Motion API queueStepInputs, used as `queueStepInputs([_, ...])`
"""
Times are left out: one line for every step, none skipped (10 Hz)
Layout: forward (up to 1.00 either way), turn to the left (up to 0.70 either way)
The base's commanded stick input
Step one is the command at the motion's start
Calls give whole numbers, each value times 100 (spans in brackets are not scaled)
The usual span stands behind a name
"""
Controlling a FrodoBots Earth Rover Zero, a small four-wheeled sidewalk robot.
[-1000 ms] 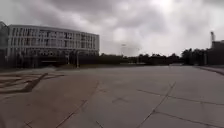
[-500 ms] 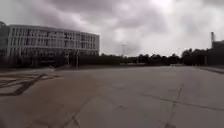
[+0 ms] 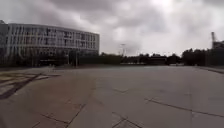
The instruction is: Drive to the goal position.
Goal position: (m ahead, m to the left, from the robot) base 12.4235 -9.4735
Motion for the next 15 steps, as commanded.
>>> queueStepInputs([70,0])
queueStepInputs([70,0])
queueStepInputs([70,0])
queueStepInputs([70,0])
queueStepInputs([70,0])
queueStepInputs([70,0])
queueStepInputs([70,0])
queueStepInputs([70,0])
queueStepInputs([70,0])
queueStepInputs([70,0])
queueStepInputs([70,0])
queueStepInputs([70,0])
queueStepInputs([70,0])
queueStepInputs([70,0])
queueStepInputs([70,-9])
